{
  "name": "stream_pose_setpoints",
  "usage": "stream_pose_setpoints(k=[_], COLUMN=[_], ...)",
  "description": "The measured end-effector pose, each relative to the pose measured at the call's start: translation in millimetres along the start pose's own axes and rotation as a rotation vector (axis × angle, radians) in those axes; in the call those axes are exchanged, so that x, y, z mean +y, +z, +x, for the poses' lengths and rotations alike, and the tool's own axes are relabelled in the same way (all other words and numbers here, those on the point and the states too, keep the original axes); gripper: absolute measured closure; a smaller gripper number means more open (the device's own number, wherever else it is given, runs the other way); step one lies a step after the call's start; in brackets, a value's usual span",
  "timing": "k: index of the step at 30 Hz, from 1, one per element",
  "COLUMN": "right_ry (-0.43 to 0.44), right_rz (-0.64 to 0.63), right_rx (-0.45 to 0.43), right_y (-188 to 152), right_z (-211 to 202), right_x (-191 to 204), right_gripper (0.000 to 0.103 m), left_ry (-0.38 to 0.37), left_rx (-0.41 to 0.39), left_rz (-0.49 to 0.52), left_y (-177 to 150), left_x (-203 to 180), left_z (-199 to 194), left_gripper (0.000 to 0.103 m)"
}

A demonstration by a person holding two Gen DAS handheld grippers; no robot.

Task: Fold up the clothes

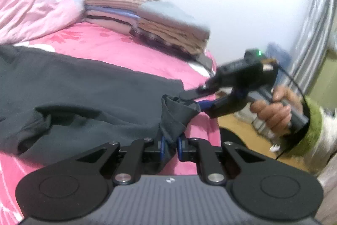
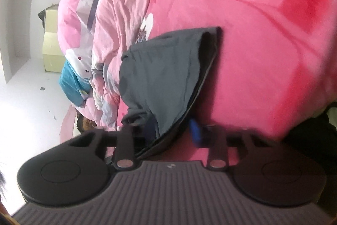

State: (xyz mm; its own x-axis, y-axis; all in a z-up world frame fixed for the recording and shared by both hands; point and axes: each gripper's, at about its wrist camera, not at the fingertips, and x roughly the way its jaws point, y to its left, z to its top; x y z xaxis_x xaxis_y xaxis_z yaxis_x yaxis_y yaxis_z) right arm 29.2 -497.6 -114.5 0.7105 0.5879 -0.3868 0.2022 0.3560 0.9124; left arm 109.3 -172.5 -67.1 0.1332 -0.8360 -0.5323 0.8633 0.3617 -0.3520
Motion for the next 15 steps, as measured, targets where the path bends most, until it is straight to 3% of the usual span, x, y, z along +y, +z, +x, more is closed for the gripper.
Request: stream_pose_setpoints(k=[1, 4, 9, 15], right_ry=[0.007, 0.030, 0.077, 0.103], right_rz=[-0.016, -0.066, -0.166, -0.286], right_rx=[-0.006, -0.026, -0.032, 0.020], right_y=[1.6, 6.2, 20.1, 50.4], right_z=[3.3, 13.0, 41.9, 114.9], right_x=[5.2, 20.8, 56.5, 109.4], right_gripper=[0.093, 0.098, 0.100, 0.100], left_ry=[-0.007, -0.003, 0.013, 0.078], left_rx=[-0.010, -0.053, -0.158, -0.264], left_rz=[-0.024, -0.107, -0.278, -0.414], left_y=[0.7, 4.4, 11.5, 15.1], left_x=[4.0, 20.1, 62.8, 117.1], left_z=[-4.3, -21.5, -58.6, -97.1], left_gripper=[0.091, 0.092, 0.092, 0.092])
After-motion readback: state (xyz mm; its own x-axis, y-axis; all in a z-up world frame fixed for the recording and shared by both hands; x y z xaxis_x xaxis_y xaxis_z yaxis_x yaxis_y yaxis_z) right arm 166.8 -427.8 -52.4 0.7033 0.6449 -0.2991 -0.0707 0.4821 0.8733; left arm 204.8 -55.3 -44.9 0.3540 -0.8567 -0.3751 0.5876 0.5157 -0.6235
